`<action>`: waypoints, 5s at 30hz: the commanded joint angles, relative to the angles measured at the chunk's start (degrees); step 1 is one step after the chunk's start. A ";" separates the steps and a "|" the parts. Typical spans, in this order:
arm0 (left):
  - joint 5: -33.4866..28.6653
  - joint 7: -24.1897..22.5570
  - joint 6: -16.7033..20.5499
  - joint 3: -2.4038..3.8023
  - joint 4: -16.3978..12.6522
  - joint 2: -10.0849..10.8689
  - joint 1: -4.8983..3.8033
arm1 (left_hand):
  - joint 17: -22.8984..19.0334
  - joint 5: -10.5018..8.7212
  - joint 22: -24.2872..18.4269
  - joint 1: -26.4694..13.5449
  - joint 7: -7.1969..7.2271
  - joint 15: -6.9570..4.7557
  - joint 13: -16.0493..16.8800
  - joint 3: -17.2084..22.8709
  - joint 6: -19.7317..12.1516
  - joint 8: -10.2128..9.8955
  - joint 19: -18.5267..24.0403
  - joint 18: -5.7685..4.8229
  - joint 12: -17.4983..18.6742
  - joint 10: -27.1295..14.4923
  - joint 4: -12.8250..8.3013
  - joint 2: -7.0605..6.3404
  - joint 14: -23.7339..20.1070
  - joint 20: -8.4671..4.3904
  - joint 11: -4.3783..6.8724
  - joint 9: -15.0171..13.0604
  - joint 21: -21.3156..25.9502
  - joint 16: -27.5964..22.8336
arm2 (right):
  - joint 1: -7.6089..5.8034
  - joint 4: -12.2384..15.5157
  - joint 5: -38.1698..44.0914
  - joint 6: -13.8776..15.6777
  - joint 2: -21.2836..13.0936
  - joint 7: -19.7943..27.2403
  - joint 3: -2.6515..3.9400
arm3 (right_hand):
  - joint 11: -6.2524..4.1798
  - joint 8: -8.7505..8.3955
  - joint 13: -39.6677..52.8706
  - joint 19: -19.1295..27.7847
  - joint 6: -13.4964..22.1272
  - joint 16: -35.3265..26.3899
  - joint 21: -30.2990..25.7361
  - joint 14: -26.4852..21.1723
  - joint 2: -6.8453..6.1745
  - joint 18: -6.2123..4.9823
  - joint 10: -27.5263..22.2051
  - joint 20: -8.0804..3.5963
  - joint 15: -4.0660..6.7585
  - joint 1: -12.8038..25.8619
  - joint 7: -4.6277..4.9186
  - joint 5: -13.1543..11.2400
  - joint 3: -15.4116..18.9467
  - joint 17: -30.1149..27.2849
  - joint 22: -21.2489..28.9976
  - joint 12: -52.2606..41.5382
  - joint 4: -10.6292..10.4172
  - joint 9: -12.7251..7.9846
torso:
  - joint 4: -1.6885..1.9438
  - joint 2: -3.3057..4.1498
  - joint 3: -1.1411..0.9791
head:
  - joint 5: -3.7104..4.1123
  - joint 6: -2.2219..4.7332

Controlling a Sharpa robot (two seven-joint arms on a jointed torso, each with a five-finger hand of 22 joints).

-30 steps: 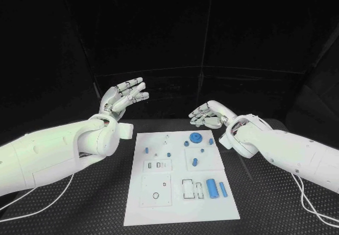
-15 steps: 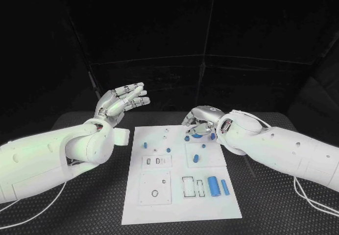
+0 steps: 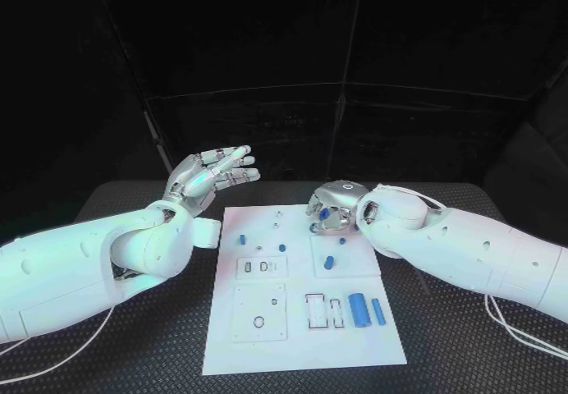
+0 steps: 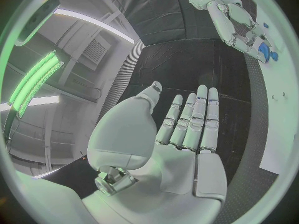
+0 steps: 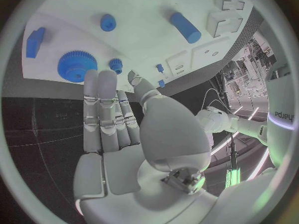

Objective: Assemble the parts on the task board

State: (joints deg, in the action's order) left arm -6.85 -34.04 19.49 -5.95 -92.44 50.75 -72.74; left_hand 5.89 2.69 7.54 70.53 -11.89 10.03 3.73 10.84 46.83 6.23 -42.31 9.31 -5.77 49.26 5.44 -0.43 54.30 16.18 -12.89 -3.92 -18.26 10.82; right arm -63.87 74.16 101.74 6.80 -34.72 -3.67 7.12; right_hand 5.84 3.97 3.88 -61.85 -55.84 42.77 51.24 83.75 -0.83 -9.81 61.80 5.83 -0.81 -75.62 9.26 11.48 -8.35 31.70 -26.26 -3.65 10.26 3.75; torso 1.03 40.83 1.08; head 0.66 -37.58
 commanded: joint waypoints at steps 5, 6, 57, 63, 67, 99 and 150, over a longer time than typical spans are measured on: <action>-0.30 0.43 -2.00 0.03 -0.14 0.04 -0.12 | 0.00 0.37 0.02 0.09 -3.96 -0.07 0.03 -0.04 0.35 0.27 -0.29 1.13 -0.21 0.54 -0.39 0.65 0.44 0.01 0.09 -0.06 -0.20 0.18 | -0.17 -1.05 3.10 -2.80 0.73 -1.16 0.04 | -0.03 -0.10 0.05 0.40 -0.07 5.09 1.86 1.38 -0.02 -0.73 0.54 0.09 0.18 -0.51 -0.04 0.09 -0.77 4.76 -1.11 -0.36 -0.59 0.06 | 0.12 0.13 0.00 | -0.24 -0.31; -0.30 0.44 -2.03 0.03 -0.11 0.04 -0.12 | 0.00 0.37 0.01 0.10 -3.97 -0.07 0.03 -0.03 0.42 0.28 -0.30 1.13 -0.21 0.55 -0.40 0.67 0.45 0.01 0.09 -0.07 -0.21 0.18 | -0.17 -1.25 3.13 -2.85 0.87 -1.14 0.04 | -0.02 -0.06 0.04 0.46 -0.18 5.43 2.04 1.32 0.08 -0.74 0.64 0.09 0.18 -0.59 -0.02 0.13 -1.00 5.04 -1.22 -0.38 -0.61 0.07 | 0.08 0.12 0.00 | -0.28 -0.29; -0.30 0.79 -2.54 0.00 0.14 0.09 -0.12 | -0.10 0.38 -0.08 0.51 -4.12 -0.02 -0.03 0.04 0.32 0.14 -0.38 1.09 -0.06 0.52 -0.80 0.84 0.50 0.00 -0.01 0.01 -0.19 0.03 | -0.06 -2.33 -2.13 5.45 2.18 0.18 -0.91 | -1.31 1.36 0.15 -4.14 -6.58 25.19 16.24 1.86 -0.56 1.33 8.05 0.07 1.11 1.86 -0.65 -0.54 -14.49 24.18 -17.82 -0.91 -4.66 0.46 | -0.11 0.23 0.01 | -0.86 -0.63; -0.30 0.85 -2.58 -0.01 0.28 -0.04 -0.12 | -0.10 0.38 -0.08 0.51 -4.12 -0.02 -0.03 0.04 0.32 0.14 -0.38 1.09 -0.06 0.52 -0.80 0.84 0.50 0.00 -0.01 0.01 -0.19 0.03 | -0.11 -1.90 -2.73 7.82 3.04 -2.02 -0.89 | -1.43 1.44 0.13 -4.16 -6.92 25.65 16.57 1.78 -0.64 1.37 8.42 -0.02 1.20 2.12 -0.78 -0.90 -14.74 24.49 -18.13 -0.82 -5.33 0.44 | 0.12 0.35 -0.05 | -0.73 -0.18; -0.30 0.88 -2.68 -0.05 0.24 -0.09 -0.12 | -0.12 0.38 -0.11 0.66 -4.12 -0.02 -0.04 0.08 0.38 0.12 -0.41 1.09 -0.04 0.55 -0.94 0.90 0.53 -0.01 -0.01 0.02 -0.19 0.00 | -0.13 -2.85 -2.84 8.39 4.32 -3.11 -0.89 | -1.43 1.42 0.11 -4.19 -6.95 25.85 16.72 1.76 -0.79 1.40 8.48 -0.04 1.21 2.29 -0.79 -1.17 -14.77 24.65 -18.30 -0.73 -5.63 0.41 | 0.14 0.38 -0.03 | -0.89 -0.49; -0.30 1.06 -2.90 -0.27 0.63 -0.84 -0.16 | -0.18 0.38 -0.17 0.97 -4.09 -0.02 -0.04 0.20 0.50 0.10 -0.45 1.08 0.00 0.61 -1.23 1.06 0.58 -0.01 0.01 0.03 -0.18 -0.07 | -0.21 -15.16 -0.38 12.73 16.38 -5.03 -0.88 | -1.20 0.92 -0.04 -4.41 -6.41 27.27 17.54 1.81 -1.56 1.57 7.93 0.03 1.05 2.26 -0.53 -1.41 -15.38 26.08 -19.33 -0.13 -6.47 0.20 | 0.15 0.53 -0.07 | -1.50 -0.99; -0.31 1.38 -2.90 -0.30 1.46 -1.20 -0.28 | -0.26 0.38 -0.27 1.04 -4.13 -0.01 -0.07 0.29 0.32 -0.03 -0.48 1.07 0.12 0.57 -1.34 1.46 0.62 -0.02 -0.03 0.08 -0.14 -0.19 | -0.17 -19.56 -0.77 8.17 18.87 -3.00 -0.92 | -0.44 -0.28 -0.11 -2.98 -4.37 26.36 17.41 0.74 -3.51 1.38 5.70 0.66 0.37 2.91 0.13 -2.84 -15.46 23.74 -18.49 0.05 -8.56 -0.02 | 0.11 0.56 -0.05 | -2.43 -2.21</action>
State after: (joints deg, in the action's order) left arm -7.17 -32.59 17.27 -6.31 -90.96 49.63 -72.90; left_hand 5.68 2.69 7.32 71.52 -12.08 10.04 3.70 11.24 47.02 6.23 -42.31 9.28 -5.77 49.66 4.42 0.56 54.70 16.17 -12.90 -3.89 -18.26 10.82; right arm -63.91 54.61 100.96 15.54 -15.93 -7.16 6.18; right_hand 5.52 3.98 3.81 -65.19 -60.49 69.50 68.78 84.14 -3.77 -8.90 67.85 6.34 0.00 -72.82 9.40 9.02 -23.74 55.49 -44.82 -3.75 2.10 3.82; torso 1.13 41.40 1.04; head -1.72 -39.72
